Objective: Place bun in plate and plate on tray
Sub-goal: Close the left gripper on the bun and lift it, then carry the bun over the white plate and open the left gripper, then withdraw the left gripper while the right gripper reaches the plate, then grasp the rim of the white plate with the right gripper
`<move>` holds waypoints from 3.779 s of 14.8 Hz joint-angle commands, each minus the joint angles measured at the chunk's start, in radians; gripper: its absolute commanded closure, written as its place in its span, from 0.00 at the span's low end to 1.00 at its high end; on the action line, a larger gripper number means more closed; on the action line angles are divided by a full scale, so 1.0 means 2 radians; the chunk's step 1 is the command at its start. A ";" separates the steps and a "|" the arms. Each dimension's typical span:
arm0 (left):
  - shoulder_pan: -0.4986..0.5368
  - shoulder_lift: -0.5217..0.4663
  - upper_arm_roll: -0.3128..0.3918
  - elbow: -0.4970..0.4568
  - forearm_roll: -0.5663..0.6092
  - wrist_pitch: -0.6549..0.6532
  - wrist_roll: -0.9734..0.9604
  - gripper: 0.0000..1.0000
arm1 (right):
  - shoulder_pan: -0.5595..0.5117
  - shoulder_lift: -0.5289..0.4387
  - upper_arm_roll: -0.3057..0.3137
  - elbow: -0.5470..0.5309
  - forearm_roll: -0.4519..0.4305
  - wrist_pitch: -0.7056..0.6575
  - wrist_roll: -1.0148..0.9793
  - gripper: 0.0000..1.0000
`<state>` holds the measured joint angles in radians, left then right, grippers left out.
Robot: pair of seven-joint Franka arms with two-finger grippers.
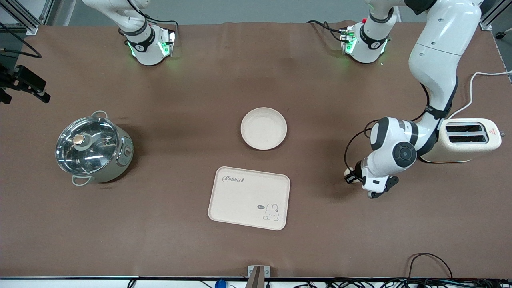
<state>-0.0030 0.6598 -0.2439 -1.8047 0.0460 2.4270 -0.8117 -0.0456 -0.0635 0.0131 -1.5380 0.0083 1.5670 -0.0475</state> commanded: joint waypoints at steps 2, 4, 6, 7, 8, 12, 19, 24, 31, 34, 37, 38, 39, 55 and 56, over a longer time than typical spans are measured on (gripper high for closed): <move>-0.058 -0.034 -0.008 0.010 0.000 -0.064 -0.094 0.66 | -0.001 -0.009 0.000 -0.008 0.004 0.002 0.004 0.00; -0.107 -0.047 -0.008 0.020 0.000 -0.097 -0.160 0.65 | -0.001 -0.009 0.000 -0.008 0.004 0.002 0.004 0.00; -0.164 -0.048 -0.006 0.022 0.000 -0.104 -0.228 0.63 | -0.001 -0.009 0.000 -0.008 0.004 0.002 0.004 0.00; -0.188 -0.048 -0.006 0.023 0.000 -0.104 -0.263 0.63 | -0.001 -0.009 0.000 -0.008 0.004 0.002 0.004 0.00; -0.201 -0.048 -0.007 0.022 0.000 -0.104 -0.284 0.63 | -0.001 -0.008 0.000 -0.008 0.004 0.001 0.004 0.00; -0.264 -0.038 -0.008 0.023 0.000 -0.097 -0.342 0.59 | 0.001 -0.008 0.000 -0.003 0.014 0.000 0.005 0.00; -0.325 0.006 -0.006 0.023 0.000 -0.043 -0.397 0.38 | 0.061 0.085 0.001 0.003 0.018 -0.009 -0.008 0.00; -0.316 -0.030 0.002 0.027 0.000 -0.058 -0.411 0.00 | 0.075 0.104 0.003 -0.029 0.068 -0.023 -0.019 0.00; -0.220 -0.077 0.018 0.166 0.073 -0.206 -0.361 0.00 | 0.176 0.161 0.003 -0.222 0.271 0.269 0.077 0.00; -0.159 -0.104 0.018 0.178 0.073 -0.216 -0.255 0.00 | 0.229 0.205 0.003 -0.234 0.313 0.328 0.082 0.00; -0.107 -0.130 0.018 0.180 0.073 -0.255 -0.125 0.00 | 0.280 0.242 0.003 -0.259 0.345 0.426 0.087 0.00; -0.093 -0.138 0.018 0.180 0.073 -0.256 -0.098 0.00 | 0.296 0.254 0.003 -0.260 0.367 0.445 0.087 0.00; -0.081 -0.150 0.018 0.181 0.073 -0.256 -0.076 0.00 | 0.310 0.263 0.003 -0.260 0.388 0.458 0.087 0.00; -0.012 -0.179 0.012 0.181 0.057 -0.311 0.154 0.00 | 0.378 0.299 0.003 -0.253 0.457 0.513 0.085 0.99; -0.013 -0.178 0.012 0.181 0.057 -0.321 0.154 0.00 | 0.373 0.299 0.003 -0.251 0.457 0.510 0.086 0.99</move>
<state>-0.0389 0.3139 -0.2060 -1.4420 0.1720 1.8246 -0.5242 0.7033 0.5349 0.0248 -2.0401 0.8953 2.5848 0.1277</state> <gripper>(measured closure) 0.000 0.956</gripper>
